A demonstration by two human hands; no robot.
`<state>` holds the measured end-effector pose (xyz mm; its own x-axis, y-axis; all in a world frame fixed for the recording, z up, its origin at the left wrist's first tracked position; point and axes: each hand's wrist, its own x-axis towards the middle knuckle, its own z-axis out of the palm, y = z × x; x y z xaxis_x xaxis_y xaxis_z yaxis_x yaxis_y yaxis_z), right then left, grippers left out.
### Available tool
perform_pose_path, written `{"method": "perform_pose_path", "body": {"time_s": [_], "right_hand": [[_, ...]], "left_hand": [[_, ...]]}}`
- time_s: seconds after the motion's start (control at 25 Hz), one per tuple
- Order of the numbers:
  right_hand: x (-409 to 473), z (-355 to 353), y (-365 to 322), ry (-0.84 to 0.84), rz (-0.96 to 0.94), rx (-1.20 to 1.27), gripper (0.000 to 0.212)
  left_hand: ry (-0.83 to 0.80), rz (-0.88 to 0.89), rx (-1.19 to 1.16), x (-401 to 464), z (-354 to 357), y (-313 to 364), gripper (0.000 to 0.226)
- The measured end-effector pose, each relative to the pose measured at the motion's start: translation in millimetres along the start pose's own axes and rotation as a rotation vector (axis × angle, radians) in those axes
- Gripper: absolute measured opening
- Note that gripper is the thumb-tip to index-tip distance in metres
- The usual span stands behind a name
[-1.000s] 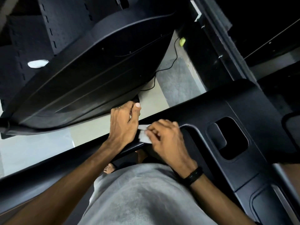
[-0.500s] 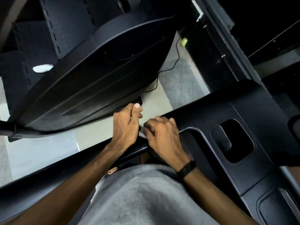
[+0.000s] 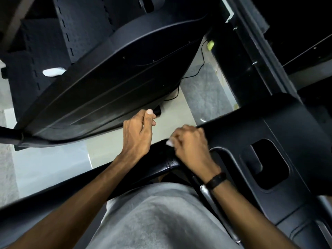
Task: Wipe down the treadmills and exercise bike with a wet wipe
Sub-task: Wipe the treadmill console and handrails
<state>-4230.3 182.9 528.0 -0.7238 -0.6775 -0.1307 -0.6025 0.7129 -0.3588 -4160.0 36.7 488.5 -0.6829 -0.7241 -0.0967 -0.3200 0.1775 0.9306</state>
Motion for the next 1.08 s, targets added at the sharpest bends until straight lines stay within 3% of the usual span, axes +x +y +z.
{"method": "perform_pose_path", "body": {"time_s": [0.08,0.16,0.32,0.4,0.48,0.64,0.84,0.92,1.08], "right_hand": [[-23.2,1.3,-5.5,-0.054,-0.158,0.094,0.004],[-28.9,-17.9,28.5,-0.029,-0.201,0.147,0.000],[1.3,-60.7,117.9,0.152,0.053,-0.043,0.010],[13.4,-61.3,127.0,0.152,0.179,-0.093,0.014],[15.3,-41.1,100.7,0.050,0.131,-0.052,0.023],[-24.2,8.3,25.4,-0.154,-0.204,0.060,0.033],[-68.9,-23.8,28.9,-0.304,-0.429,-0.074,0.058],[-62.2,-28.4,24.4,-0.375,-0.415,-0.167,0.069],[4.8,-5.6,-13.8,-0.587,-0.202,-0.276,0.087]], "left_hand": [[0.009,-0.015,-0.012,2.4,-3.8,-1.1,0.054],[0.015,-0.023,-0.026,2.8,-7.6,-3.6,0.053],[0.006,-0.034,-0.036,1.2,-8.0,-10.9,0.051],[-0.004,-0.024,-0.033,-0.4,-5.0,-10.3,0.050],[-0.013,-0.017,-0.027,-0.6,-3.1,-7.2,0.047],[0.010,-0.021,-0.046,4.6,-2.6,-6.6,0.044],[0.038,-0.040,-0.072,8.4,-5.8,-14.3,0.052],[0.049,-0.044,-0.072,8.5,-7.5,-15.0,0.052],[0.048,-0.039,-0.059,6.3,-6.6,-7.0,0.050]]}}
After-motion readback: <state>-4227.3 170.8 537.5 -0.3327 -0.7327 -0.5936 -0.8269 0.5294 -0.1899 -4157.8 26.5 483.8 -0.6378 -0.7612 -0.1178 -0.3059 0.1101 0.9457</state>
